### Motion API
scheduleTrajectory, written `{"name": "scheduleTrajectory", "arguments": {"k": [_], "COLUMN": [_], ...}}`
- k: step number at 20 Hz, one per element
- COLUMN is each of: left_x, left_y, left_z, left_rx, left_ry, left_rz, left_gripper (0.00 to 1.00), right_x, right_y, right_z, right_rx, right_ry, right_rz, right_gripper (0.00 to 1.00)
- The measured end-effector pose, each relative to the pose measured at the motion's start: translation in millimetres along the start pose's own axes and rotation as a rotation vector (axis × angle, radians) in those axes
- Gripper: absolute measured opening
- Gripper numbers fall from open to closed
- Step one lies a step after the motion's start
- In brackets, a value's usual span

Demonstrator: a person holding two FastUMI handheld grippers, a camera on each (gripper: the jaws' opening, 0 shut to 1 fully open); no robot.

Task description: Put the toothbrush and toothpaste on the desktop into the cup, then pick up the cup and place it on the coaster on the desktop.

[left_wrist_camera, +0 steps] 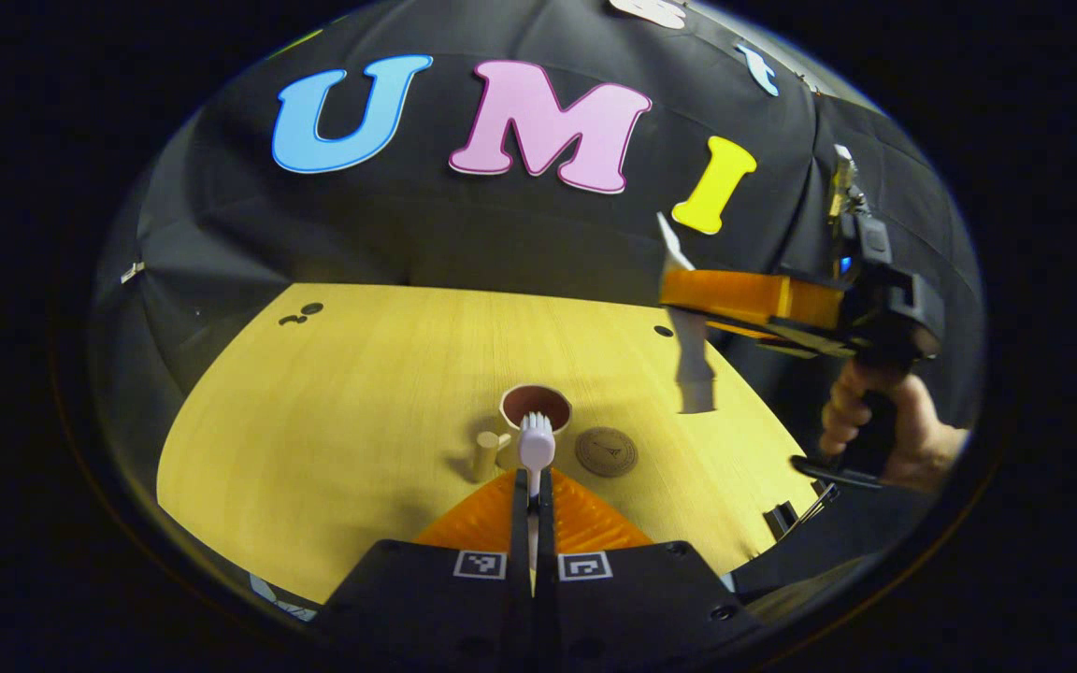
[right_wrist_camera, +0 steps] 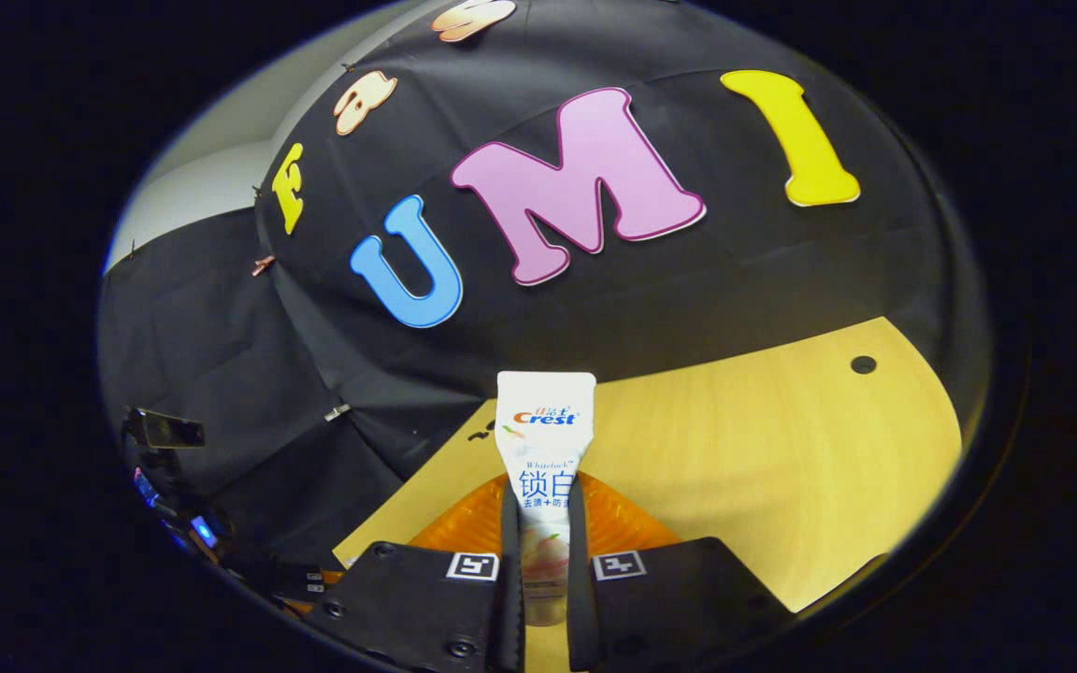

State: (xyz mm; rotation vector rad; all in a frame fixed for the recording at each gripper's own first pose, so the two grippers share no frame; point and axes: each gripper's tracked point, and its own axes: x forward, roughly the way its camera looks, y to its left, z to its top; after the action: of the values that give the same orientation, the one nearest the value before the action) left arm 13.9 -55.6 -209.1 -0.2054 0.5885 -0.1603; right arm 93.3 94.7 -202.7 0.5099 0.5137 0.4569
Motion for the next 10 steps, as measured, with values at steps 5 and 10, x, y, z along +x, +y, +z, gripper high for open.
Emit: {"name": "scheduleTrajectory", "arguments": {"k": [5, 10], "left_x": [-28.4, -47.4], "left_y": [11.3, 22.4], "left_z": [-1.1, -8.2], "left_rx": [-0.027, -0.062], "left_ry": [-0.002, -0.012], "left_rz": [0.04, 0.099], "left_gripper": [0.06, 0.06], "right_x": [61.7, 96.4], "right_y": [-5.9, -19.4], "right_z": [-15.4, -42.7], "right_rx": [-0.029, -0.061], "right_ry": [-0.001, 0.032], "right_rz": [0.013, -0.009], "right_gripper": [0.22, 0.22]}}
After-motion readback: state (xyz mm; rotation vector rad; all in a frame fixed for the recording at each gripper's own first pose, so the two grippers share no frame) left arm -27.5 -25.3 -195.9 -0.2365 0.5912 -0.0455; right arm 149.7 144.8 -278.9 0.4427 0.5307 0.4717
